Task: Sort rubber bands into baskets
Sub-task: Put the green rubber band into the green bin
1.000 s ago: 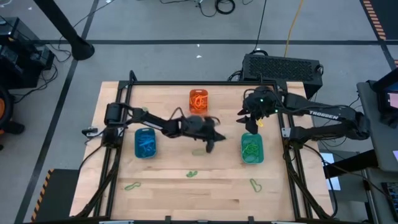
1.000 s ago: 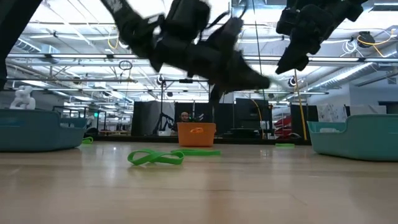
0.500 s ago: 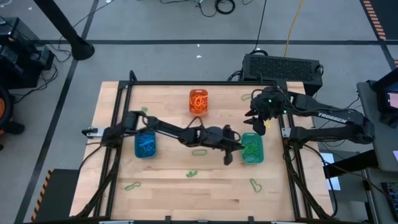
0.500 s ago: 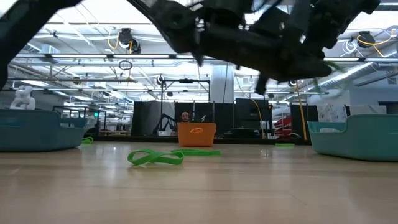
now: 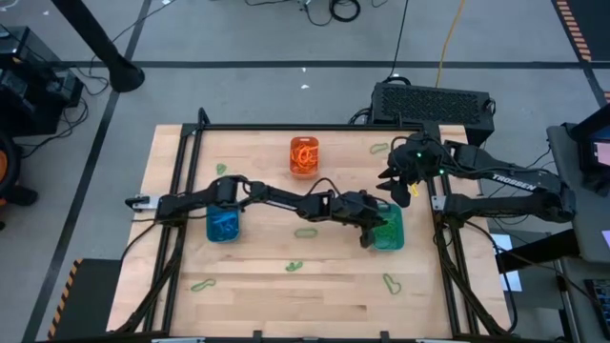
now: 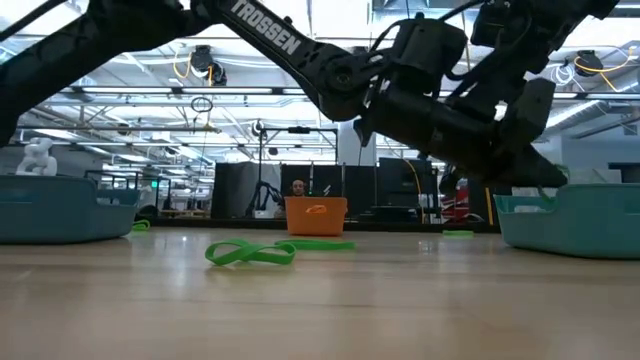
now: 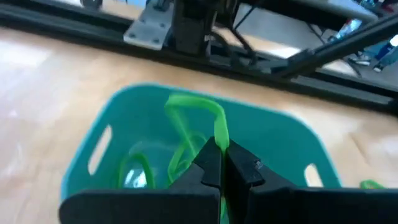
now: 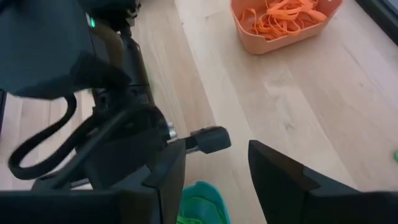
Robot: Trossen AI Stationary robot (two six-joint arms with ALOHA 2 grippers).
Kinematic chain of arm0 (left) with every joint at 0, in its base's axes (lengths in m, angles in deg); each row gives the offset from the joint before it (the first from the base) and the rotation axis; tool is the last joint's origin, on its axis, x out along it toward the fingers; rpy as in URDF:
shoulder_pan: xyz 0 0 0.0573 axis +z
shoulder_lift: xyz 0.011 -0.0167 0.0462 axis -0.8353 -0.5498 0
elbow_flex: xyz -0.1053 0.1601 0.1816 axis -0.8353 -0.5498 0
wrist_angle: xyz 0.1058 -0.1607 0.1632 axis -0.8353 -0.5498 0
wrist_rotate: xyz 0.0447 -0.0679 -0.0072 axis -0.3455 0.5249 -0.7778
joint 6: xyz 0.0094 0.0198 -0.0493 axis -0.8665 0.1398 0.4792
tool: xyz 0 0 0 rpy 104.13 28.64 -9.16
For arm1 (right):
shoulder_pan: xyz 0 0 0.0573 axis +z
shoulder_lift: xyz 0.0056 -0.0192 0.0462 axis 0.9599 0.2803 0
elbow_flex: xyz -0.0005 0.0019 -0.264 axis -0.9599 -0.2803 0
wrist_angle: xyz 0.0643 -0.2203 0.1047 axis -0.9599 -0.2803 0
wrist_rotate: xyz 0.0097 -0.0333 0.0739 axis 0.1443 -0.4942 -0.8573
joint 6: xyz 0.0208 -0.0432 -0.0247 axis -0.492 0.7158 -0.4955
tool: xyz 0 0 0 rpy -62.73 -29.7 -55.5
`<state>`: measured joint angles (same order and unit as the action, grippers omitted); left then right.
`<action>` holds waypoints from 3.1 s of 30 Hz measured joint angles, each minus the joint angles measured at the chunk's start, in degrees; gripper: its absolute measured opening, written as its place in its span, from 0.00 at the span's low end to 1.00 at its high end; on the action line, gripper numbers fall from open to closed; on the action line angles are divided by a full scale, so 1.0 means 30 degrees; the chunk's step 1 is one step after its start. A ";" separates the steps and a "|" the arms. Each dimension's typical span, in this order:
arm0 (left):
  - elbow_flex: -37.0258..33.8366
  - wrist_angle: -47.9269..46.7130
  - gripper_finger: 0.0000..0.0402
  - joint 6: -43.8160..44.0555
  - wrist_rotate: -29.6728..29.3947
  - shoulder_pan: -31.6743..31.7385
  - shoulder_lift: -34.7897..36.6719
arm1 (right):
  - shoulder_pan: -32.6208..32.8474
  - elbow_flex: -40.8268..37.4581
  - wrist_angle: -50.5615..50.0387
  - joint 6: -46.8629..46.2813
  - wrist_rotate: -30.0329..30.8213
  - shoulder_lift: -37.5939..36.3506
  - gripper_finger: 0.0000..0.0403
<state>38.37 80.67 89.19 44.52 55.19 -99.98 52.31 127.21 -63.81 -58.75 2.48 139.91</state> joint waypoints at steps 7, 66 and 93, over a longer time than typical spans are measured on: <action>0.0022 -0.0400 0.04 -0.0623 -0.0129 0.0015 -0.0048 | 0.0000 0.0000 0.0000 0.0041 0.0007 0.0007 0.41; 0.2638 -0.7600 0.36 -1.4393 -0.7206 -0.1331 0.0472 | 0.0004 0.0000 -0.0009 -0.0018 0.0000 0.0007 0.41; -0.2448 -2.4323 0.36 -0.1996 -0.5456 -0.3780 0.4506 | 0.0007 -0.0022 0.0707 0.0973 -0.0003 0.0538 0.41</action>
<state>31.03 7.70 83.21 28.15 43.85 -86.46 52.33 127.15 -61.69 -55.83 2.48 141.52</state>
